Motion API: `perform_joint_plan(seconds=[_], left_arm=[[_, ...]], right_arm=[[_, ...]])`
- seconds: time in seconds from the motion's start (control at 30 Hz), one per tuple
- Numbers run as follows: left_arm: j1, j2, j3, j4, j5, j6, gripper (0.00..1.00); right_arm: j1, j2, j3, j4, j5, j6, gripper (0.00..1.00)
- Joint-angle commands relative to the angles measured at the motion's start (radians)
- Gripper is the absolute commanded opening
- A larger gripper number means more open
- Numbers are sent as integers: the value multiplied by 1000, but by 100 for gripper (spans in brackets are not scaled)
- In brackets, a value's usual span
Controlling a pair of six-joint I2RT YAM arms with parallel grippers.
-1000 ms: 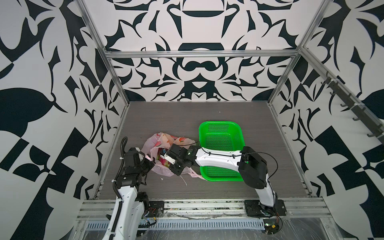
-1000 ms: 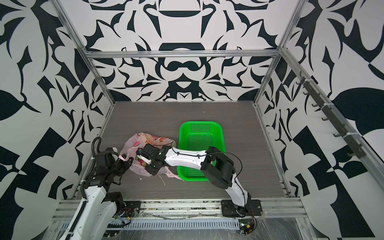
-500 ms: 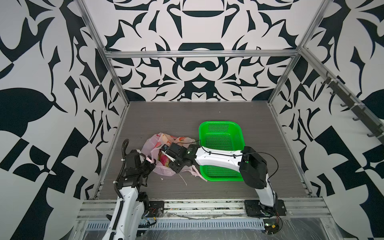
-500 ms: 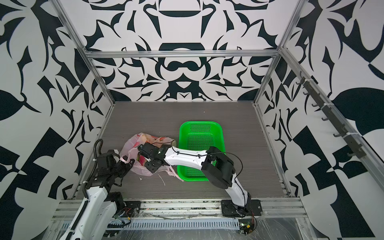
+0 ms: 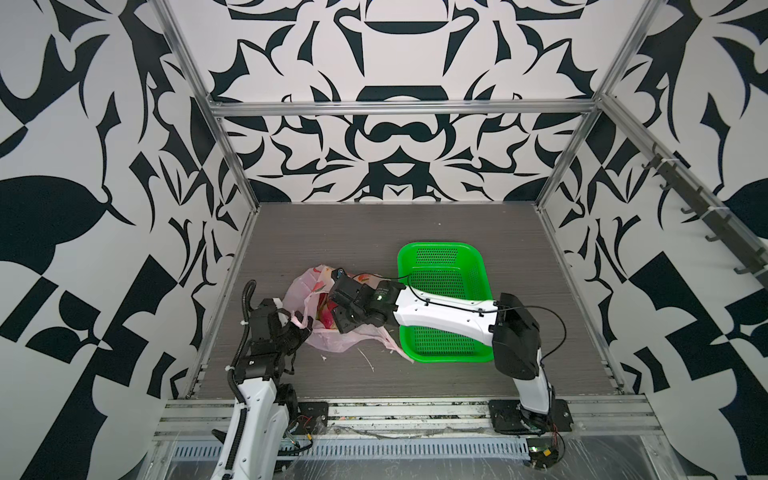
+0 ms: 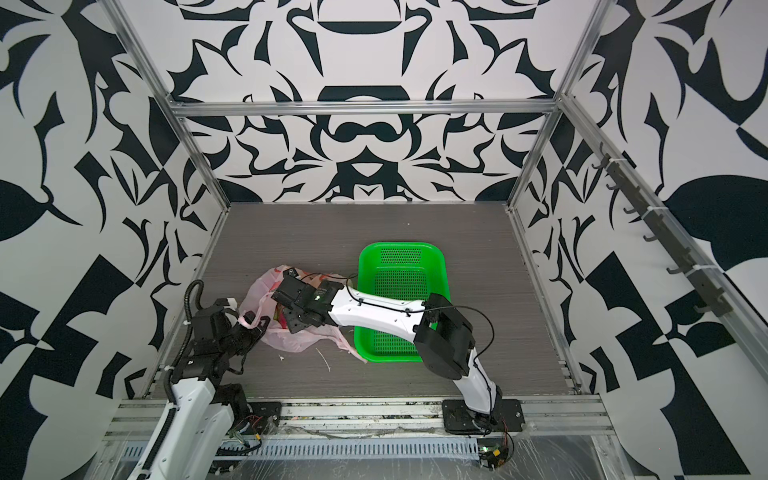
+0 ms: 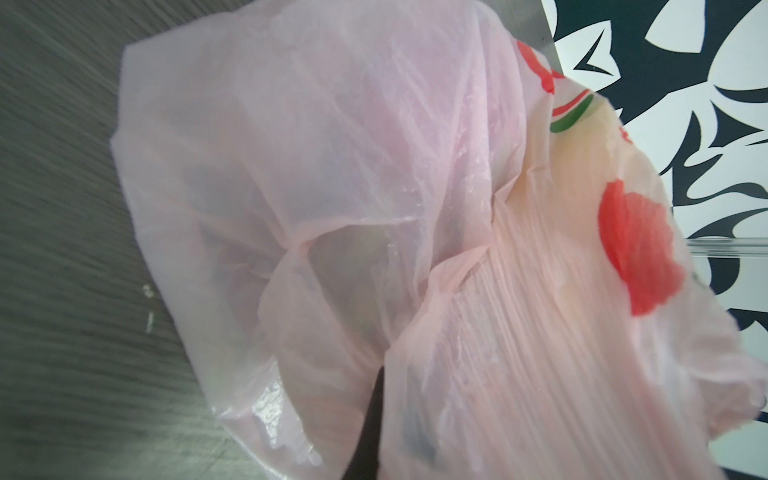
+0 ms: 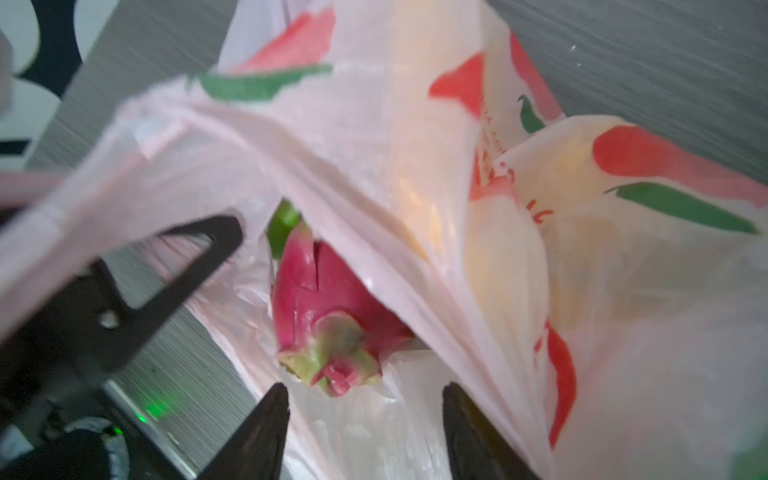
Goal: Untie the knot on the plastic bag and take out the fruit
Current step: 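Reach the right gripper down beside the dragon fruit inside the bag, then close the right gripper on the dragon fruit while the left gripper holds the bag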
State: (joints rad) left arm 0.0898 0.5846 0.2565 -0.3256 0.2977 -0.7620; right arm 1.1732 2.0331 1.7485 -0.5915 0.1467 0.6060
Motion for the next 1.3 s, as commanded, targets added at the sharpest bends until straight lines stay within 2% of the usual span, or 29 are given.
perform_joint_plan(seconds=[0.0, 0.23, 0.37, 0.53, 0.6, 0.63, 0.83, 1.07, 1.27], left_arm=[[4, -15, -13, 8, 20, 4, 0], [4, -18, -13, 7, 21, 3, 0], [4, -25, -16, 8, 24, 3, 0], [4, -31, -17, 8, 26, 3, 0], [4, -30, -17, 7, 27, 3, 0], [4, -29, -17, 7, 27, 3, 0], [4, -31, -17, 8, 31, 4, 0], [4, -29, -17, 11, 35, 6, 0], [4, -32, -18, 10, 40, 7, 0]], right_arm=[[7, 20, 56, -10, 36, 95, 70], [7, 54, 96, -20, 36, 141, 71], [6, 71, 114, -38, 82, 155, 72], [7, 85, 124, -30, 88, 170, 82], [7, 91, 129, -22, 87, 173, 92], [6, 93, 131, -16, 85, 173, 93], [9, 111, 160, -5, 84, 161, 91], [19, 140, 199, -14, 73, 153, 80], [19, 174, 221, -36, 85, 154, 79]])
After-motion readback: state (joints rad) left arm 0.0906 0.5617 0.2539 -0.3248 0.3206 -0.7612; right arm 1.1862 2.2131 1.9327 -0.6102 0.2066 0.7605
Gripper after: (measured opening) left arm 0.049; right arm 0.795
